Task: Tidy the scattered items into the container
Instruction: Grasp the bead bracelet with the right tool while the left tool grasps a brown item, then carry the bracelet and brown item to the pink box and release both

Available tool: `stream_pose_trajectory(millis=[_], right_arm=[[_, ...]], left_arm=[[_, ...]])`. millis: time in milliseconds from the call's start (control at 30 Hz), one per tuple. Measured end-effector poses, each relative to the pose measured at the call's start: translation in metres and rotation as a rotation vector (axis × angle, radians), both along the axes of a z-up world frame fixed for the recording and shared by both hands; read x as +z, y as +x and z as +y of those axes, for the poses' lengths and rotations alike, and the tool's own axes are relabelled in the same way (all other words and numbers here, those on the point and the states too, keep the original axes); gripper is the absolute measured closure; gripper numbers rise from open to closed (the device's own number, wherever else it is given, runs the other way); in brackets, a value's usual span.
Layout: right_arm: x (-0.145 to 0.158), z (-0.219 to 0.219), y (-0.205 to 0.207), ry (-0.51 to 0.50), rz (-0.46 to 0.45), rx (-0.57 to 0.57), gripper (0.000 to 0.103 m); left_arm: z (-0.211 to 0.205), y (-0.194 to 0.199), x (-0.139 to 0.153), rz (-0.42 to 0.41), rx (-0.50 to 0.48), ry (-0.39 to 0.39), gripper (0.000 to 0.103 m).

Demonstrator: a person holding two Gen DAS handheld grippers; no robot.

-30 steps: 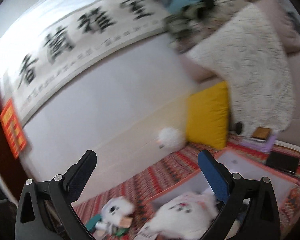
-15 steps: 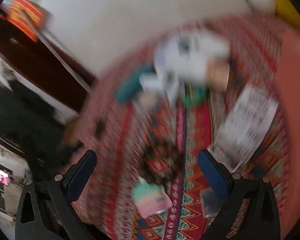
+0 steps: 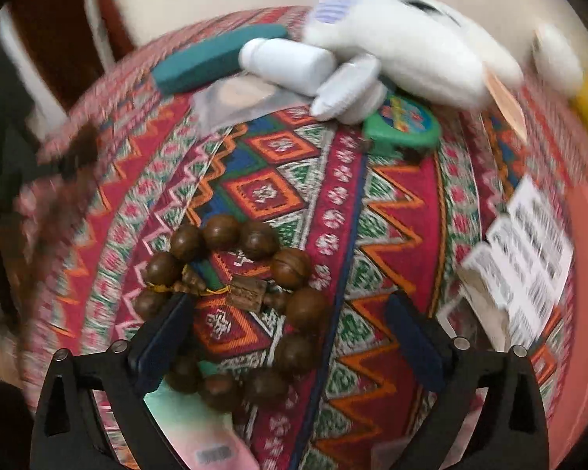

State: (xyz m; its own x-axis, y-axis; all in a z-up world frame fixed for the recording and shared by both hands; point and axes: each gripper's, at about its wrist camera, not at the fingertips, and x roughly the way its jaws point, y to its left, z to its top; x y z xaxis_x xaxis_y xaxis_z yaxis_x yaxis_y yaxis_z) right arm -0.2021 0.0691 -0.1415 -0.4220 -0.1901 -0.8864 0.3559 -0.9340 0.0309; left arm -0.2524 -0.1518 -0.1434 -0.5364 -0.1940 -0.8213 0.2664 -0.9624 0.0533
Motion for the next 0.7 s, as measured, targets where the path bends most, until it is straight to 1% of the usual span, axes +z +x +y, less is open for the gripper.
stream_pose_trajectory(millis=[33,67,100,133,167,200,267,333,400,500,600,700], right_arm=[[0.000,-0.003,0.000,0.004,0.016,0.015,0.008],[0.002,-0.004,0.000,-0.007,0.023,0.030,0.018],[0.005,-0.006,0.000,-0.022,0.027,0.045,0.026],[0.008,-0.006,-0.001,-0.033,0.029,0.050,0.048],[0.011,-0.005,-0.001,-0.043,0.028,0.051,0.052],[0.013,-0.002,-0.002,-0.062,0.024,0.044,0.052],[0.016,0.004,-0.003,-0.113,0.011,0.022,0.052],[0.027,0.013,-0.004,-0.172,0.027,0.003,0.052],[0.043,0.019,-0.003,-0.214,0.065,-0.008,0.052],[0.070,0.025,0.005,-0.259,0.135,-0.013,0.052],[0.094,0.025,0.011,-0.270,0.209,-0.014,0.052],[0.124,0.029,0.023,-0.299,0.284,-0.016,0.052]], left_arm=[[0.000,-0.003,0.000,0.021,-0.002,0.000,0.004],[0.000,-0.006,0.001,0.039,-0.005,0.005,0.024],[0.001,-0.008,0.003,0.052,-0.018,0.013,0.039],[0.004,-0.010,0.006,0.054,-0.032,0.012,0.069],[0.008,-0.012,0.009,0.051,-0.042,0.002,0.080],[0.011,-0.012,0.011,0.051,-0.049,0.001,0.081],[0.017,-0.007,0.018,0.059,-0.064,0.041,0.082],[0.025,0.002,0.034,0.102,-0.086,0.070,0.082],[0.035,0.012,0.053,0.157,-0.112,0.088,0.082],[0.053,0.032,0.087,0.240,-0.162,0.089,0.082],[0.072,0.053,0.119,0.321,-0.213,0.087,0.082],[0.079,0.068,0.142,0.382,-0.247,0.103,0.082]])
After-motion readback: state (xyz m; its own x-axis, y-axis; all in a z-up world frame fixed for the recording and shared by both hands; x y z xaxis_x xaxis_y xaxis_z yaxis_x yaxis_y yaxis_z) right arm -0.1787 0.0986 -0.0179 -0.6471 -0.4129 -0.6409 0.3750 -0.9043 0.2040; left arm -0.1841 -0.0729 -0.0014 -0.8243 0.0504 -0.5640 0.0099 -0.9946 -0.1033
